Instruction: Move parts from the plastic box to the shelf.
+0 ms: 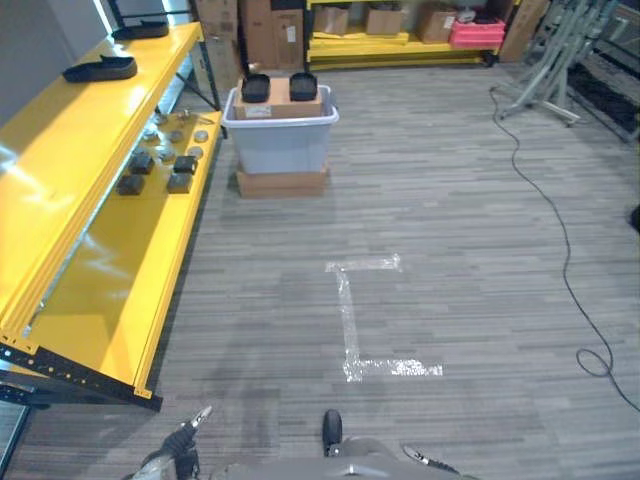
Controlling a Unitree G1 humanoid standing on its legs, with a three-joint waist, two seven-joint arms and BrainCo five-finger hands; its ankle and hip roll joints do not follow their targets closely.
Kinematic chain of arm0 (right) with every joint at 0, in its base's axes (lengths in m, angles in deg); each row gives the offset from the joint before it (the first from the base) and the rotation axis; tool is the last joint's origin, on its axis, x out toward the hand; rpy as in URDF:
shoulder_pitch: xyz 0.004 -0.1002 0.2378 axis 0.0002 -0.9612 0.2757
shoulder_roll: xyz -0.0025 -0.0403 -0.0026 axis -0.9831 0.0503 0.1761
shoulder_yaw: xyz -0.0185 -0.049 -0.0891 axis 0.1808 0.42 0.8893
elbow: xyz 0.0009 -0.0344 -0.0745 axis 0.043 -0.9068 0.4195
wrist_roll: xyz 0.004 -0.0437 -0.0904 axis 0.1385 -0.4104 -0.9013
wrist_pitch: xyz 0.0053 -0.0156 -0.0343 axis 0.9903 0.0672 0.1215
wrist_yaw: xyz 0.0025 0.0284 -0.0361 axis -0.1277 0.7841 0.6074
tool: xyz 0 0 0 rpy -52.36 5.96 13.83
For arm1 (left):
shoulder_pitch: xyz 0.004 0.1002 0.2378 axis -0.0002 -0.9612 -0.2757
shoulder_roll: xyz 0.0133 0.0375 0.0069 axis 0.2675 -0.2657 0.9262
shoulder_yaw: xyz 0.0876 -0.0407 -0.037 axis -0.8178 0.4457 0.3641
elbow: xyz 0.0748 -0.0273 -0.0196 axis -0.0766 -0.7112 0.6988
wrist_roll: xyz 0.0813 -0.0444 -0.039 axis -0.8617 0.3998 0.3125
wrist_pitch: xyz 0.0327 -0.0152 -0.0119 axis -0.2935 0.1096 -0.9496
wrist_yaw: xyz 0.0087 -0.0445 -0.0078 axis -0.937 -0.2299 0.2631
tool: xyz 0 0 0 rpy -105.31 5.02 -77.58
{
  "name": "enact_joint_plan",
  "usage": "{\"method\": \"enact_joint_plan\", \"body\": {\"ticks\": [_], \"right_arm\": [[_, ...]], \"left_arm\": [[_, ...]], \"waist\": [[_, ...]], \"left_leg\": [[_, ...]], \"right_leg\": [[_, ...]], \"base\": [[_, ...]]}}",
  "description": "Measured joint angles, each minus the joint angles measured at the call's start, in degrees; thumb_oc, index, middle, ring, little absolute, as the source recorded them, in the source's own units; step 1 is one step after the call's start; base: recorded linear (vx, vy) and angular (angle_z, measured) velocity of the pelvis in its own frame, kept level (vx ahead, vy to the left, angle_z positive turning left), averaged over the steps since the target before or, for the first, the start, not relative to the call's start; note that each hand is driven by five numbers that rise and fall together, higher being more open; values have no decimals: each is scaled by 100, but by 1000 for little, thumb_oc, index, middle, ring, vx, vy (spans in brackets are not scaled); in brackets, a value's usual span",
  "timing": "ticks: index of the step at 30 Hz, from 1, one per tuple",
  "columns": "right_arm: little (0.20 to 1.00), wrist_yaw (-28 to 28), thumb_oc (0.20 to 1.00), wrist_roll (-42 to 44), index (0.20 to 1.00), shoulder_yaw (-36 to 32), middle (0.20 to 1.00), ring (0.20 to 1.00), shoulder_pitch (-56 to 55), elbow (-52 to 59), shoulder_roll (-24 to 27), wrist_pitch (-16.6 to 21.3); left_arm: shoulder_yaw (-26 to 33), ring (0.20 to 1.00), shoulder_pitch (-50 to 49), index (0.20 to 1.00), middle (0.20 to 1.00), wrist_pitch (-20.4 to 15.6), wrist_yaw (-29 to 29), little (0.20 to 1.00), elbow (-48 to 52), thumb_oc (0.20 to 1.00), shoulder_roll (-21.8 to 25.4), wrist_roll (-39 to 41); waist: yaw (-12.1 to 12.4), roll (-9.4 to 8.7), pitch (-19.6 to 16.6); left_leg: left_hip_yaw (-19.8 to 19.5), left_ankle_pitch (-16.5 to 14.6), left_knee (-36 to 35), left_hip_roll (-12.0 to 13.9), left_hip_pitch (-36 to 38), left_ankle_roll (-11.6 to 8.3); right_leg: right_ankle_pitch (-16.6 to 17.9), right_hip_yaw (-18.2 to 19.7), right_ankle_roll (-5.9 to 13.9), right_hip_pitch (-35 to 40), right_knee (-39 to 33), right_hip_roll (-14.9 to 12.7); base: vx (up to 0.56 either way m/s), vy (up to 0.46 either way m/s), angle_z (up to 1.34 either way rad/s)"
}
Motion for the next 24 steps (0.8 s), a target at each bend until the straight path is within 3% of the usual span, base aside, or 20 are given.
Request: {"method": "enact_joint_plan", "body": {"ticks": [2, 4, 5, 6, 8, 9, 12, 15, 18, 20, 21, 23, 24], "right_arm": [[1000, 2, 1000, -103, 1000, 43, 1000, 1000, 86, 20, -8, 3], [1000, 3, 1000, -77, 1000, 53, 1000, 1000, 187, -10, -96, -2], [1000, 5, 1000, -70, 1000, 55, 1000, 1000, 215, -26, -122, -11], [1000, 5, 1000, -69, 1000, 54, 1000, 1000, 272, 0, -120, -3], [1000, 8, 1000, -77, 1000, 78, 1000, 1000, 437, -6, -45, 6], [1000, 10, 1000, -83, 1000, 100, 1000, 1000, 449, -5, 3, 14], [1000, 26, 1000, -123, 1000, 221, 1000, 1000, 532, -21, 124, 93], [1000, 51, 1000, -118, 1000, 267, 1000, 1000, 523, -48, 125, 93], [1000, -11, 1000, -90, 1000, 265, 1000, 1000, 628, -180, 97, 61], [1000, -7, 1000, -132, 1000, 286, 1000, 1000, 621, -217, 90, 50], [1000, -42, 1000, -135, 1000, 373, 1000, 1000, 583, -220, 25, 50], [1000, -40, 1000, -122, 1000, 426, 1000, 1000, 554, -201, -195, 53], [1000, -41, 1000, -120, 1000, 426, 1000, 1000, 531, -163, -286, 56]], "left_arm": [[14, 1000, -6, 1000, 1000, 25, 6, 1000, 78, 1000, -123, -5], [1, 1000, 62, 1000, 1000, 34, 9, 1000, 303, 1000, -157, -25], [-4, 1000, 38, 1000, 1000, 37, 6, 1000, 323, 1000, -150, -29], [-13, 1000, -11, 1000, 1000, 45, -4, 1000, 289, 1000, -153, -43], [-17, 1000, -24, 1000, 1000, 26, -9, 1000, 87, 1000, -179, -71], [-14, 1000, -26, 1000, 1000, 27, -11, 1000, 48, 1000, -175, -85], [2, 1000, -102, 1000, 1000, 39, -16, 1000, -113, 1000, -151, -205], [5, 1000, -257, 1000, 1000, 69, -17, 1000, -178, 1000, -150, -255], [46, 1000, -265, 1000, 1000, 218, -57, 1000, -303, 1000, -147, -540], [42, 1000, -214, 1000, 1000, 243, -85, 1000, -315, 1000, -150, -596], [34, 1000, -75, 1000, 1000, 271, -123, 1000, -328, 1000, -124, -648], [-16, 1000, 152, 1000, 1000, 259, -153, 1000, -254, 1000, 56, -691], [-20, 1000, 269, 1000, 1000, 257, -194, 1000, -276, 1000, 153, -693]], "waist": [[33, -10, 17], [86, -70, 72], [131, -80, 106], [150, -51, 127], [205, 100, 146], [243, 188, 192], [497, 367, 341], [571, 334, 416], [637, 281, 471], [602, 269, 433], [577, 289, 445], [547, 223, 407], [516, 162, 413]], "left_leg": [[-27, 17, 465, -118, -638, 27], [140, 95, 103, -114, -1034, 150], [321, 97, -477, -128, -1010, 155], [486, 198, -1671, -153, -802, 187], [275, 576, -3673, -312, -353, 77], [135, 746, -4096, -340, -297, 49], [-50, 1188, -4093, -407, -487, -9], [25, 1268, -3899, -464, -610, 5], [460, 1186, -3710, -447, -516, 434], [547, 1066, -3801, -469, -175, 621], [624, 1049, -4085, -484, 148, 859], [638, 883, -4309, -441, 565, 984], [635, 784, -4288, -533, 713, 1108]], "right_leg": [[-95, -46, -137, 185, -38, 21], [-253, -114, -127, 295, -90, 73], [-298, -108, -64, 407, -144, 113], [-355, -98, -13, 554, -251, 180], [-416, 40, 19, 649, -250, 354], [-427, 69, 1, 696, -248, 450], [-585, 178, -190, 958, -212, 697], [-793, 207, -142, 1161, -207, 694], [-1120, 366, 53, 1483, -206, 628], [-1343, 362, 169, 1635, -92, 594], [-1588, 287, 377, 1471, 589, 560], [-1728, -35, 694, 637, 2748, 434], [-1495, -36, 917, -64, 4315, 190]], "base": [[195, -73, -3], [286, 40, 16], [453, 136, -8], [366, 122, -24], [303, 75, -37], [239, 46, -33], [243, 81, -27], [272, 154, -4], [270, 174, -20], [214, 144, -12], [246, 184, -11], [248, 167, -16], [255, 80, 4]]}}
